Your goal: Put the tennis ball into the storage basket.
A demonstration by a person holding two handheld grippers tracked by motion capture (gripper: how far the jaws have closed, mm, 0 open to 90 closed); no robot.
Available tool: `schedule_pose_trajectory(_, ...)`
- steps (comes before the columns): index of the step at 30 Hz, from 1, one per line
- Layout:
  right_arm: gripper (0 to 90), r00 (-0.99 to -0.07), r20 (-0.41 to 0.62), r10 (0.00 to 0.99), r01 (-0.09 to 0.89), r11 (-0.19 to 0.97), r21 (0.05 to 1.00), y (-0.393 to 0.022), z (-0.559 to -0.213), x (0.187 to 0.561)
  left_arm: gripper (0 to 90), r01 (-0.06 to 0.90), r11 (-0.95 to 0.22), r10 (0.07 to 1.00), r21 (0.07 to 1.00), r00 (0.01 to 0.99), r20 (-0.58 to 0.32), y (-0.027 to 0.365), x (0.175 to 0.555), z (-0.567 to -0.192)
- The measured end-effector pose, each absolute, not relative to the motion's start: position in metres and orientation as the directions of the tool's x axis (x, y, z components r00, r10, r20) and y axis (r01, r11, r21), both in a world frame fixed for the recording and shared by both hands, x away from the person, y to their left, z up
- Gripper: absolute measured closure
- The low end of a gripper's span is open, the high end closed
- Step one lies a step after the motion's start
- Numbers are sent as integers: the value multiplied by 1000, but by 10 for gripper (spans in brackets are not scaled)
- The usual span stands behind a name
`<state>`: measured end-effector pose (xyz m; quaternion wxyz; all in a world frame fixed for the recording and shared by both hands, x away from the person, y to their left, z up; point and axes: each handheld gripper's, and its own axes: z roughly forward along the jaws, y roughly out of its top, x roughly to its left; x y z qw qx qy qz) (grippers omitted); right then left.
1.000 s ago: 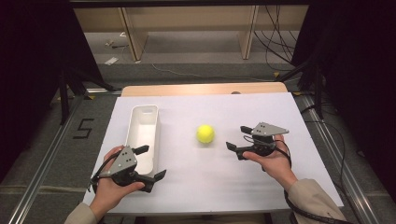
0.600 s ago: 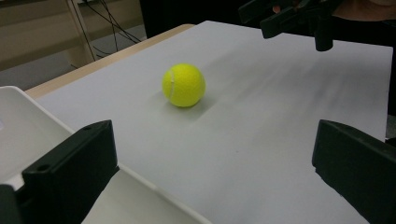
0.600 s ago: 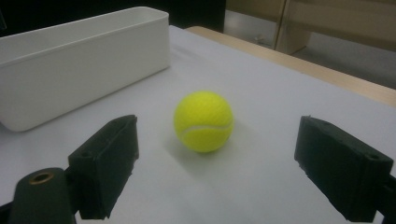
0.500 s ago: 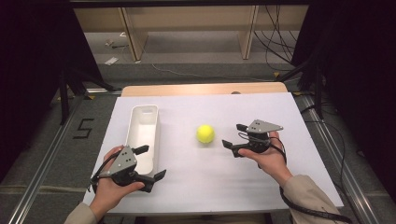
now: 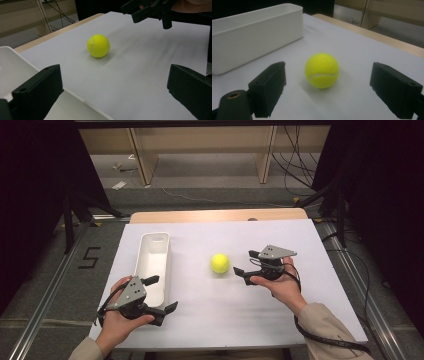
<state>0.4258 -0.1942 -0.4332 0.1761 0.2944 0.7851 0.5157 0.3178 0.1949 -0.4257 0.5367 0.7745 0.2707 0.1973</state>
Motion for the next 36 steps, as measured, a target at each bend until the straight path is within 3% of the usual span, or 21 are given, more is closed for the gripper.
schedule_pose_trajectory(36,141,-763,34,646,301,309,902,-171,-440,454,0,206,-278,629,938,777,16,196,318,-425)
